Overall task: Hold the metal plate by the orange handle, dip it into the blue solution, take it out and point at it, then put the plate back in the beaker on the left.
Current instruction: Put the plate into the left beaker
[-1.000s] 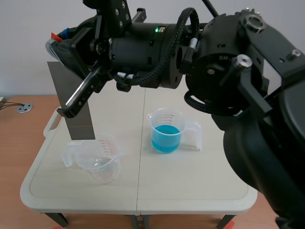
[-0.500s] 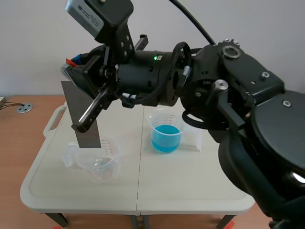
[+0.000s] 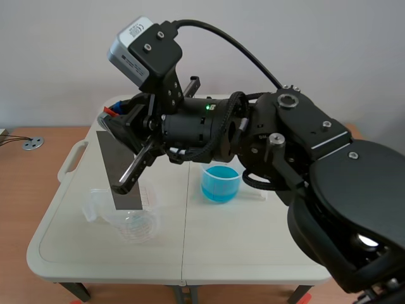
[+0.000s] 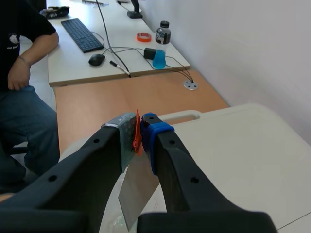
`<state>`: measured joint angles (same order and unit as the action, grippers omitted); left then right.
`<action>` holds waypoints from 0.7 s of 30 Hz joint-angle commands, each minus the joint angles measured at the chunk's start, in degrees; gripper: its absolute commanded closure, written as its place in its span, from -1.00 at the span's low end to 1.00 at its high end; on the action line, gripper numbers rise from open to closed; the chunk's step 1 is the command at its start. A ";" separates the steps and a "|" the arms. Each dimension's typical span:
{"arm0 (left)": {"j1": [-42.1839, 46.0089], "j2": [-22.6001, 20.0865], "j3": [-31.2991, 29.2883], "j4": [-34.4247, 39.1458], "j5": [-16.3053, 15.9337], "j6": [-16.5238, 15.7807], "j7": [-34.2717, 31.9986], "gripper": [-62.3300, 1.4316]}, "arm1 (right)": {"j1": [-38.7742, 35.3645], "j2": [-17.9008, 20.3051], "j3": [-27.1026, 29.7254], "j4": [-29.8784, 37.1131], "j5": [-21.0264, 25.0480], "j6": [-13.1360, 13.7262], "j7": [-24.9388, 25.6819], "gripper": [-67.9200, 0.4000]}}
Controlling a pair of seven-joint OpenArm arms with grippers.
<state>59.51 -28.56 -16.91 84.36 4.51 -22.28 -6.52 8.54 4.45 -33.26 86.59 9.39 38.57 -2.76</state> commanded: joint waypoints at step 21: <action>0.31 0.26 -0.13 0.24 -0.15 0.04 -0.55 0.92 | 0.81 -2.40 -0.20 -13.84 -7.89 -0.22 11.04 0.95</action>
<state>59.51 -28.56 -16.91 84.36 4.51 -22.28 -6.50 8.54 2.37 -33.26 72.62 1.41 38.52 7.88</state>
